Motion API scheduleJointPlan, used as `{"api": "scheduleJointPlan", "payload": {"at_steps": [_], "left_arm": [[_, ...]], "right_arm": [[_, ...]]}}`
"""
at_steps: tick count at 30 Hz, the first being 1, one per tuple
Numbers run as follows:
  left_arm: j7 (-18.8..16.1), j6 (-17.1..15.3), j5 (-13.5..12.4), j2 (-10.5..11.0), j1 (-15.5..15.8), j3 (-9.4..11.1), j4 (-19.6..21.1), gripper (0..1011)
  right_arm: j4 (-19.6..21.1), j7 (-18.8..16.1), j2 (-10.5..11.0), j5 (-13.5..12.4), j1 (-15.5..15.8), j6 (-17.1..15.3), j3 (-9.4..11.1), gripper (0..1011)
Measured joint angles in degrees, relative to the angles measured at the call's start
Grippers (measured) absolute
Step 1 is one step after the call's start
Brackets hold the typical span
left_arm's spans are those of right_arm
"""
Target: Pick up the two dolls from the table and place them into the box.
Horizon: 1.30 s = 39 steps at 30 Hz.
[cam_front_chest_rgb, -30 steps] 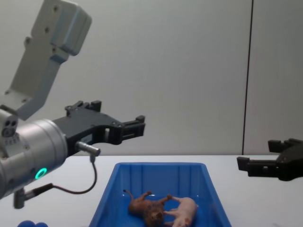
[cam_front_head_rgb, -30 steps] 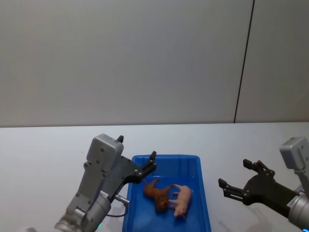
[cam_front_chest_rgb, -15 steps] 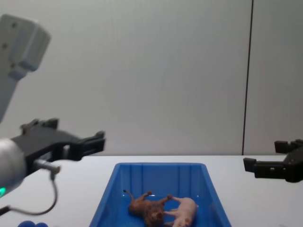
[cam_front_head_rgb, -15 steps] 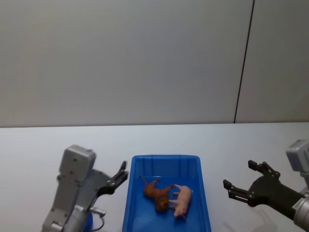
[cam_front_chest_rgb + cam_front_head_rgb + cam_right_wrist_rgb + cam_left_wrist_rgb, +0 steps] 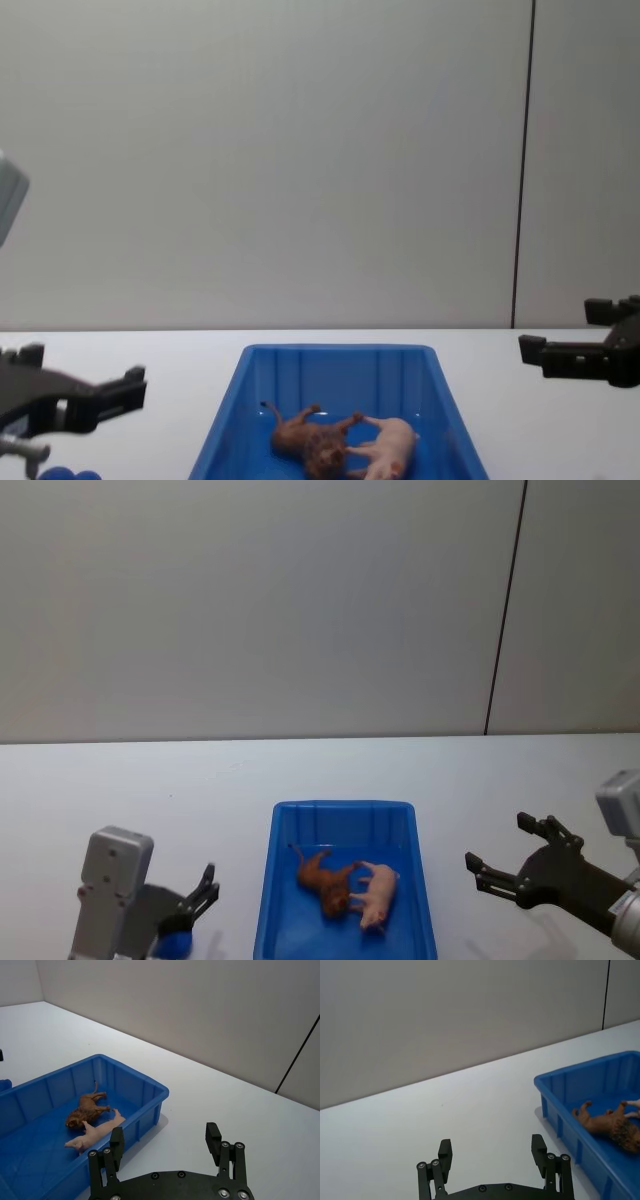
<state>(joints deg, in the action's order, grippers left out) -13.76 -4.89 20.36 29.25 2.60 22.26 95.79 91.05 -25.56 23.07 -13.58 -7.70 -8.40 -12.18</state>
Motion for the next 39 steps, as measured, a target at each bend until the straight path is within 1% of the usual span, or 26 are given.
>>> {"api": "scheduleJointPlan", "payload": {"at_steps": [5, 13, 25, 29, 30, 31, 33, 34, 36, 37, 39], "left_arm": [[0.4, -0.5, 1.0, 0.2, -0.6, -0.2, -1.1, 1002], [2.0, -1.7, 2.9, 0.2, -1.5, -0.4, -3.1, 1001], [4.2, -2.3, 3.9, -0.2, -1.9, -0.6, -5.7, 994], [4.9, -2.1, 3.9, -0.3, -1.9, -0.6, -6.4, 906], [5.1, -2.1, 3.9, -0.4, -1.9, -0.6, -6.5, 906], [5.4, -2.0, 3.9, -0.4, -1.9, -0.7, -6.8, 861], [5.7, -1.8, 3.9, -0.5, -2.0, -0.7, -7.1, 815], [5.9, -1.8, 3.9, -0.5, -2.0, -0.8, -7.1, 764], [6.1, -1.7, 3.8, -0.5, -2.0, -0.8, -7.2, 731], [6.4, -1.6, 3.7, -0.5, -2.0, -0.9, -7.3, 673], [6.6, -1.5, 3.5, -0.5, -2.0, -0.9, -7.3, 629]], "right_arm": [[0.0, 0.0, 0.0, 0.0, 0.0, 0.0, 0.0, 1001], [0.0, 0.0, 0.1, -0.1, 0.1, 0.1, 0.1, 1001], [0.0, 0.0, 0.1, -0.1, 0.1, 0.1, 0.1, 1001], [0.0, 0.0, 0.1, -0.1, 0.1, 0.1, 0.1, 1001], [0.0, 0.0, 0.1, -0.1, 0.1, 0.1, 0.1, 1001], [0.0, 0.0, 0.1, -0.1, 0.1, 0.1, 0.1, 1001], [0.0, 0.0, 0.1, -0.1, 0.1, 0.1, 0.1, 1001], [0.0, 0.0, 0.1, -0.1, 0.1, 0.1, 0.1, 1001], [0.0, 0.0, 0.1, -0.1, 0.1, 0.1, 0.1, 1001], [0.0, 0.0, 0.1, -0.1, 0.1, 0.1, 0.1, 1001], [0.0, 0.0, 0.1, -0.1, 0.1, 0.1, 0.1, 1001]]}}
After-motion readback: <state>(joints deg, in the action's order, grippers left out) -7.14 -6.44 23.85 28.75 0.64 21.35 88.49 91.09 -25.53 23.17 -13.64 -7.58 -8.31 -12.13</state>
